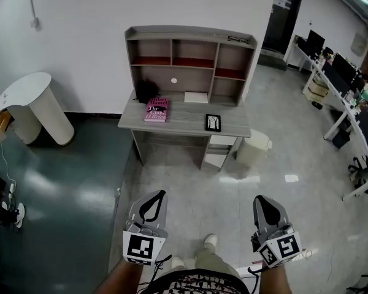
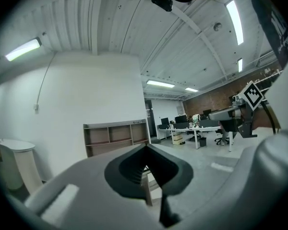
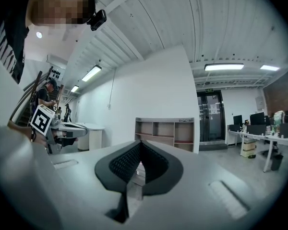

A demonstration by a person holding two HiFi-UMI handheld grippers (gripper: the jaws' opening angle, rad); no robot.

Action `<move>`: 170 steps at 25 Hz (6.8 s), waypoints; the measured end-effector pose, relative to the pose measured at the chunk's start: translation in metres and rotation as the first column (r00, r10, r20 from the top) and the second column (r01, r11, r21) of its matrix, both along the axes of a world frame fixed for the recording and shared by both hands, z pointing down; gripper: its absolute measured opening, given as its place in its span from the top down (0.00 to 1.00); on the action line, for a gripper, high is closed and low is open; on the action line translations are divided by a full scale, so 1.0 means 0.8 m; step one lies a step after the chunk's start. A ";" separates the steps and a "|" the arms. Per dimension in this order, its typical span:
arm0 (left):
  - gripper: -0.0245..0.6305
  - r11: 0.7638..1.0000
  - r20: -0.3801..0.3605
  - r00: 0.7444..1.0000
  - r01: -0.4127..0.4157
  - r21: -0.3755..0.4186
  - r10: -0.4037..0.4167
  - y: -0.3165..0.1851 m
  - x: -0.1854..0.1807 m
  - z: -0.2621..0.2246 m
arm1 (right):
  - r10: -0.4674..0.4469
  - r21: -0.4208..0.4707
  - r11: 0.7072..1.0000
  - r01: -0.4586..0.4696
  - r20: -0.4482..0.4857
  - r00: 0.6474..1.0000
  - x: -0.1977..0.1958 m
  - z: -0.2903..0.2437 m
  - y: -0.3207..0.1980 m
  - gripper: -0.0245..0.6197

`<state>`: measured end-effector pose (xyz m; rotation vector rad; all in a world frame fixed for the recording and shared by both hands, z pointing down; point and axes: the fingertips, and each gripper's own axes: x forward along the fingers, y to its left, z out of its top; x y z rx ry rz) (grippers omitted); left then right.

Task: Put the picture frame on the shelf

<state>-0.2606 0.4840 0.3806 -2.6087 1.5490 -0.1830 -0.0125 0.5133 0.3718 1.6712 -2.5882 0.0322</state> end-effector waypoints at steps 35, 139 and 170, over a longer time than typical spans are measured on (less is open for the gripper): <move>0.96 0.997 -0.060 0.996 0.072 0.001 -0.072 -0.217 0.166 -0.032 | -0.081 0.000 0.997 0.082 0.073 0.994 0.155 0.008 -0.228 0.92; 0.96 0.994 -0.107 0.994 -0.018 -0.106 0.007 -0.578 0.083 0.044 | -0.077 -0.085 0.993 0.079 0.021 0.997 0.054 0.019 -0.586 0.92; 0.96 0.987 -0.013 0.999 -0.043 -0.157 0.041 -0.697 0.200 0.058 | -0.089 -0.158 0.982 0.107 0.117 0.989 0.153 0.069 -0.714 0.92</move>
